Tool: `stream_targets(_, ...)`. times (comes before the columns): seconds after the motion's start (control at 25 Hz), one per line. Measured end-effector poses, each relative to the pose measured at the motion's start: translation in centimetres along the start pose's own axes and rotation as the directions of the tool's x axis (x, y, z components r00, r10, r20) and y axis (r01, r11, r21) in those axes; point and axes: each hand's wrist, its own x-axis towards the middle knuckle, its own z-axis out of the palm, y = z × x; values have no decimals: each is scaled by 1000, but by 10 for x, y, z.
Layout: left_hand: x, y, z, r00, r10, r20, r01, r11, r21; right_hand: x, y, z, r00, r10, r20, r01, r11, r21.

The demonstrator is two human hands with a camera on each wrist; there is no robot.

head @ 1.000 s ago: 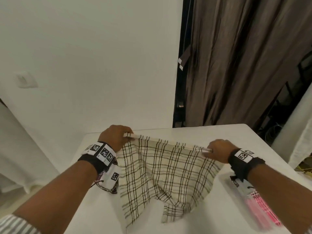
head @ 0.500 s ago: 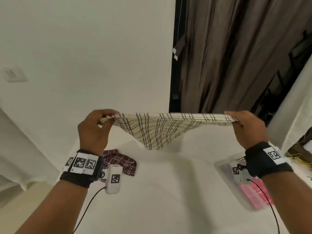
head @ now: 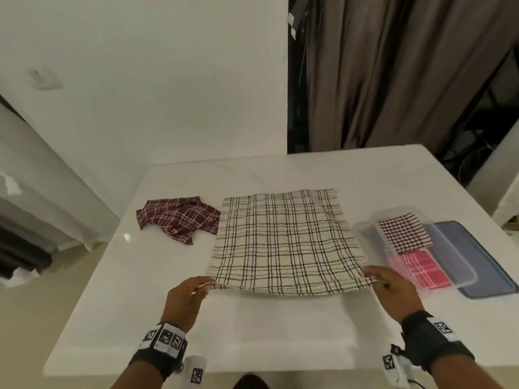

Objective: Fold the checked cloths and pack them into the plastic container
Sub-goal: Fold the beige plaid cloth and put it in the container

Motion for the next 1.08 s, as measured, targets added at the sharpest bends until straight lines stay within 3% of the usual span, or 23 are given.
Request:
stream_targets(0.16, -40, -22, 32, 993, 19, 116, -38, 985, 168, -25, 48, 7, 984, 63, 166, -60, 998, -25)
stream_targets(0.32, -66, -29, 50, 956, -123, 266, 68, 976, 205, -39, 78, 12, 961, 56, 271, -11, 986, -164)
stream_targets(0.48, -64, -41, 50, 946, -197, 259, 136, 963, 234, -37, 72, 14, 964, 50, 260, 19, 966, -258)
stream_targets(0.56, -47, -39, 50, 965, -155, 214, 102, 965, 240, -24, 56, 25, 962, -28, 271, 104, 957, -271)
stream_targets(0.68, -1, -25, 62, 977, 16, 213, -69, 967, 244, 14, 21, 65, 908, -127, 399, 265, 912, -314)
stream_targets(0.92, 99, 3, 116, 895, 125, 429, -327, 838, 438, 99, -53, 166, 762, -214, 612, 532, 745, -402)
stream_targets(1.08, 140, -7, 135, 870, 88, 484, -336, 825, 455, 126, -51, 197, 689, -148, 709, 599, 667, -443)
